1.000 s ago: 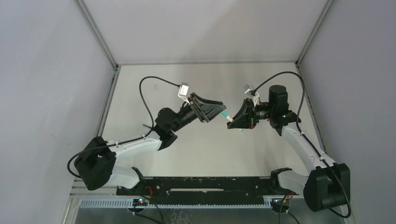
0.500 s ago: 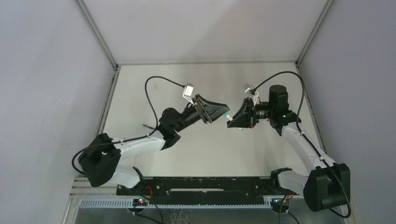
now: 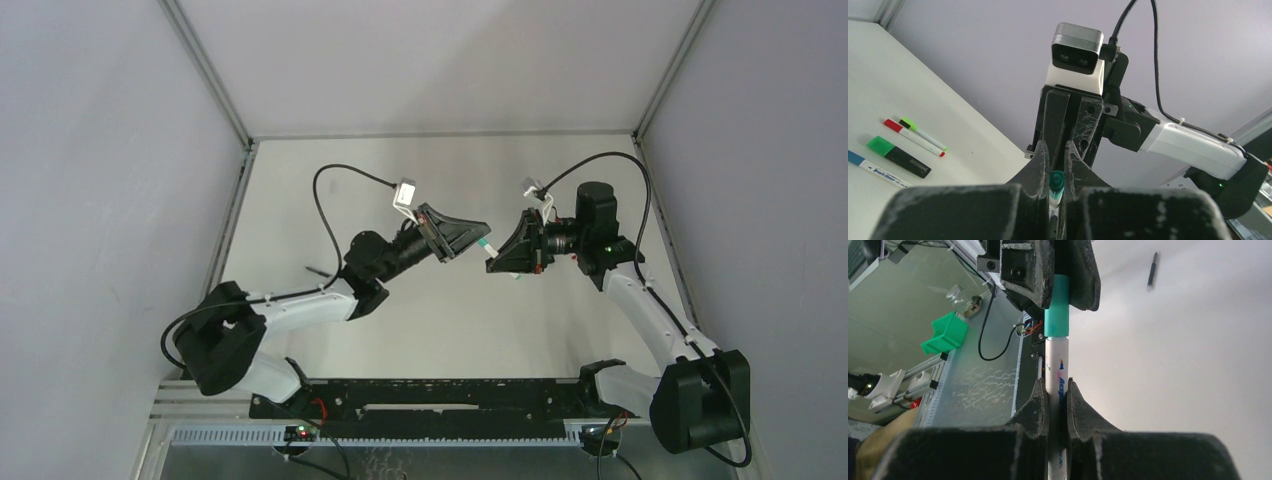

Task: Insert the pens into the pen caps
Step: Press the pen cap onto the pen.

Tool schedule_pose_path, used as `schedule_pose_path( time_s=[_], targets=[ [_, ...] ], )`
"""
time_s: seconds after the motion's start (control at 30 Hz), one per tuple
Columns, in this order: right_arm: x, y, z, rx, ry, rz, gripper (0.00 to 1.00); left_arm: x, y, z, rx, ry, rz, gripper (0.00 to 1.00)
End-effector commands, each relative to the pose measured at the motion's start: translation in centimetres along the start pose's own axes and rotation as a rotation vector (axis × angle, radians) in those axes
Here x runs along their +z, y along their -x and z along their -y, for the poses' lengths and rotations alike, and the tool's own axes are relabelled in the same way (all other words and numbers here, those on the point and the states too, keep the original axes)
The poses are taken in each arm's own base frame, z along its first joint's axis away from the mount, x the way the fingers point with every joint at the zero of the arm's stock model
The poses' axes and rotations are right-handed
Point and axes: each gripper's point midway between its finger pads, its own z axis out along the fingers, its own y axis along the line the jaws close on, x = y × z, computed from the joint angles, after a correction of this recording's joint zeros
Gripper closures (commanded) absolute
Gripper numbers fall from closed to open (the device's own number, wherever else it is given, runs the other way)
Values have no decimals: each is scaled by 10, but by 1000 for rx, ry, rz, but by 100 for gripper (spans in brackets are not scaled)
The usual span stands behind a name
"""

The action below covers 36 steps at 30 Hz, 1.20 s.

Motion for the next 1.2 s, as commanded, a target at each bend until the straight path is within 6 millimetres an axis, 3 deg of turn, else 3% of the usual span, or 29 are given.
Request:
schedule_pose_path(
  time_s=[0.0,0.27,0.4,0.63,0.73,0.83,0.93,1.17],
  targets=[
    [-2,24,11,-34,-99,39,100,11,-7,26,-15,-71,6,100],
    [-6,31,32,-137,-293,25,100,19,-71,-6,-228,133,-97,100],
    [-13,39,47,-222,-430,3,100,19,-109,-10,-285,215,-232,100],
    [-35,61,72,-331,-677,2,100,9,-147,-13,-271,322,-392,100],
    [-30,62,64,-301,-617,26,100,14,-157,-3,-235,273,-417,100],
    [-25,68,45,-216,-465,90,100,16,-166,20,-201,117,-456,100],
    [-35,78,37,-121,-369,164,100,9,-174,40,-204,-24,-489,100],
    [-43,85,30,-25,-268,241,100,-2,-191,46,-230,-82,-545,100]
  ],
)
